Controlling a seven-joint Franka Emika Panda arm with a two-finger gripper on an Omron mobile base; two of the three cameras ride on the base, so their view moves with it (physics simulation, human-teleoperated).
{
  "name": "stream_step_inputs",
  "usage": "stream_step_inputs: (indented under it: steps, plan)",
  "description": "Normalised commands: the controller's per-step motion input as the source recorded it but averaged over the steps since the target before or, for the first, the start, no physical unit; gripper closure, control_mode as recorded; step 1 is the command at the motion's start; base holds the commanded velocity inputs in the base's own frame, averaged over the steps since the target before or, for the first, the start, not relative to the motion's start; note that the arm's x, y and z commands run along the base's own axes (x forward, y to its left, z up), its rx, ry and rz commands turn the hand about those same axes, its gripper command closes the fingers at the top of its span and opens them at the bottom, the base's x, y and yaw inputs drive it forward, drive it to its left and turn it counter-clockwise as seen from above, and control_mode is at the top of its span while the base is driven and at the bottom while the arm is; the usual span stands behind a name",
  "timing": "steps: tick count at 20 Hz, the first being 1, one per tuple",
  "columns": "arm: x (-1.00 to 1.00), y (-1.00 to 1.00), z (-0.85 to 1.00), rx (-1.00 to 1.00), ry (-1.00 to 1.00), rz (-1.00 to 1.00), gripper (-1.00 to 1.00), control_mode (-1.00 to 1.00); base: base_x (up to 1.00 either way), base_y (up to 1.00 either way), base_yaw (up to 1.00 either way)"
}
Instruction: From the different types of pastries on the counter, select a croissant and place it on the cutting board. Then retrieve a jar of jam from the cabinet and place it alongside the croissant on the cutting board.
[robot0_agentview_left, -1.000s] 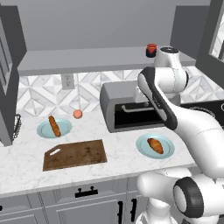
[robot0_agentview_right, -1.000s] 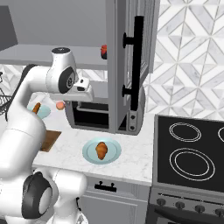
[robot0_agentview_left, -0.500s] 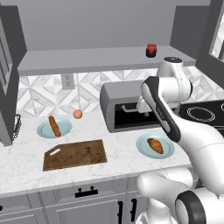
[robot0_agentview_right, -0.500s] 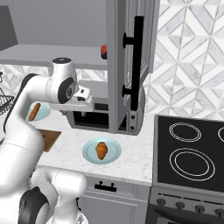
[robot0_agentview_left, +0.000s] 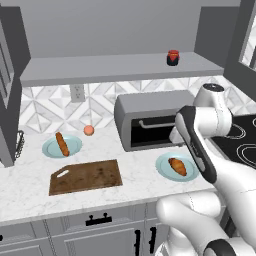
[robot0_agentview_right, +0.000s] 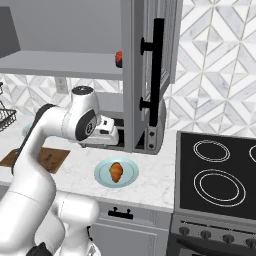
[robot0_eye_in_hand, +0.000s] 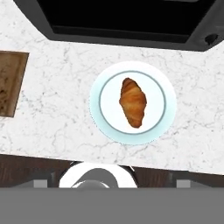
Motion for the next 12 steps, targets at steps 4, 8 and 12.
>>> stream_step_inputs:
  steps: [4, 8, 12]
  plan:
    - [0.03, -0.5, -0.36, 0.0, 0.0, -0.01, -1.0, -1.0, 0.0, 0.0, 0.0]
    - [0.09, -0.09, -0.32, 0.04, 0.0, 0.0, -1.0, -1.0, 0.0, 0.0, 0.0]
    - [0.2, -0.05, -0.4, 0.05, 0.0, 0.0, -1.0, -1.0, 0.0, 0.0, 0.0]
